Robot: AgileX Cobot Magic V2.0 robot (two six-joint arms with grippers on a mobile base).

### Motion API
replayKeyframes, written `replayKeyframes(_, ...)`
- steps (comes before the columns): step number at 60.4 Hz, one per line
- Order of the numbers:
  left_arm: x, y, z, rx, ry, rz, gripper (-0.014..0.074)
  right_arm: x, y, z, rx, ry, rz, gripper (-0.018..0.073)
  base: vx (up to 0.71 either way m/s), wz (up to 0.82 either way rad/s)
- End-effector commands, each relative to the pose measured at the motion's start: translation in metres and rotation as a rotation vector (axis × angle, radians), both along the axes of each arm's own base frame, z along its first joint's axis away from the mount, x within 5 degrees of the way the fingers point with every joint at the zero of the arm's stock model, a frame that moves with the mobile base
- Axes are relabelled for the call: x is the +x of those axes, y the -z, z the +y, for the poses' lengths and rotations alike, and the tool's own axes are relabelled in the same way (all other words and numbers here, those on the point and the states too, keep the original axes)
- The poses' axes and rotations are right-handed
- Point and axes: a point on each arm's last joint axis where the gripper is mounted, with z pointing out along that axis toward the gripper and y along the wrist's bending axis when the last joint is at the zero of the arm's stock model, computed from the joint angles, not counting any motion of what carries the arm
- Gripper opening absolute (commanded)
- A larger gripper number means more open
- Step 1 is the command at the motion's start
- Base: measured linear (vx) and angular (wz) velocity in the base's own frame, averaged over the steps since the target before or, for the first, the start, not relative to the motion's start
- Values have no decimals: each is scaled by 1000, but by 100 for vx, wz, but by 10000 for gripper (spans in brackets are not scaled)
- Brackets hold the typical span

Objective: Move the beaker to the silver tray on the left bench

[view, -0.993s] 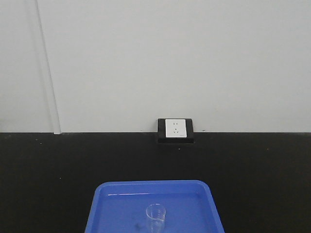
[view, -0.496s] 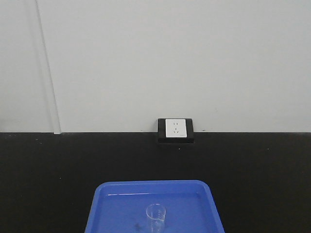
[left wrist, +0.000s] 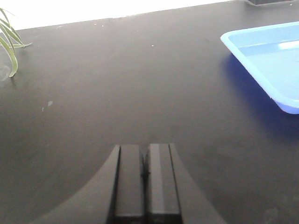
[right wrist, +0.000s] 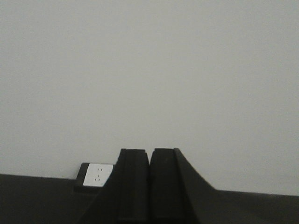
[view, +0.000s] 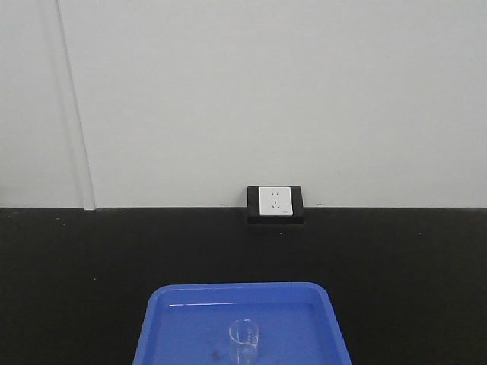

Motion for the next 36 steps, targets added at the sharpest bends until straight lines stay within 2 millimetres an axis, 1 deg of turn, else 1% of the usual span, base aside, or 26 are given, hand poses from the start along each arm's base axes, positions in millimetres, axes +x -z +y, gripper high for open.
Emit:
replayKeyframes(1,2,0,-1,-5,10,-63,1,20,-13,2,-8,-34,-52,-11,0,0)
replayKeyframes(5,2,0,-1,-5,10,-63,1,34,-5,2,0,-46,-17,-8,0,0)
replayKeyframes(12,2,0,-1,-5,10,-63,1,46,3,2,12,-51,28,5,0,0)
replayKeyframes(22,2,0,-1,-5,10,-63,1,47,4,2,13,-50,36,73,0,0)
replayKeyframes(26,2,0,-1,-5,10,-63,1,47,4,2,13,-50,36,127,0,0)
replayKeyframes(31,2,0,-1,-5,10,-63,1,47,4,2,13,-50,36,221,0,0)
replayKeyframes(36,2,0,-1,-5,10,-63,1,47,4,2,14,-50,36,357,0,0)
